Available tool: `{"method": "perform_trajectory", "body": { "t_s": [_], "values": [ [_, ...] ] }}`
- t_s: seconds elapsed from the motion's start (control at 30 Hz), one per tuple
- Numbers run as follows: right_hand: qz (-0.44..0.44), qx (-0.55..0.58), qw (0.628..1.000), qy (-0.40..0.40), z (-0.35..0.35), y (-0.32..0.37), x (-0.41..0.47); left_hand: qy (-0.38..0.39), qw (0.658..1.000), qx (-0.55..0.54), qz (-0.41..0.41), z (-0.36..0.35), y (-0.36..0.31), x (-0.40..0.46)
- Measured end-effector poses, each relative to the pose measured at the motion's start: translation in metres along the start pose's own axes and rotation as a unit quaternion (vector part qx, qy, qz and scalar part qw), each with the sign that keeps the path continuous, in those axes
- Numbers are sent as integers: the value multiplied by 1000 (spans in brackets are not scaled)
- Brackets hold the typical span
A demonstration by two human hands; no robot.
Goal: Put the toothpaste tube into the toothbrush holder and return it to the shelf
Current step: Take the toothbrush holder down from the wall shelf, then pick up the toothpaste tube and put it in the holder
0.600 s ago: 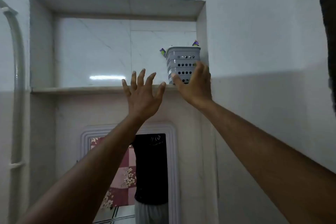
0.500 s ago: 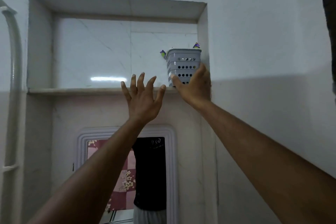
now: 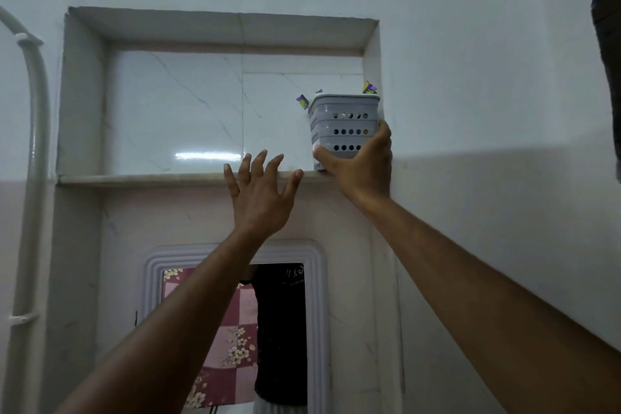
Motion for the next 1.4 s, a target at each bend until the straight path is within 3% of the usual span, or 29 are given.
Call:
{"method": "perform_trajectory", "body": {
  "t_s": [0.37,0.5,0.87,1.4],
  "values": [
    [40,87,995,-13,63,29,-48,-31,991,-129,-12,49,-27,-44],
    [2,121,992,23,85,10,-99,3,991,-135,-24,53,-24,-88],
    [-123,74,986,89,115,-91,-276,119,980,-159,31,14,33,-261],
    [-351,-61,906,228,142,-228,-546,306,913,-88,254,-44,166,-554]
  ]
}}
Point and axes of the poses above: each hand's wrist, its own x-axis towards the middle knuckle, its own z-axis out of the back of the hand, y = z × x, the point moved 9 cm from there along x, towards the middle knuckle, and after that the axes turned 3 degrees about -y, right-handed, at the moved point
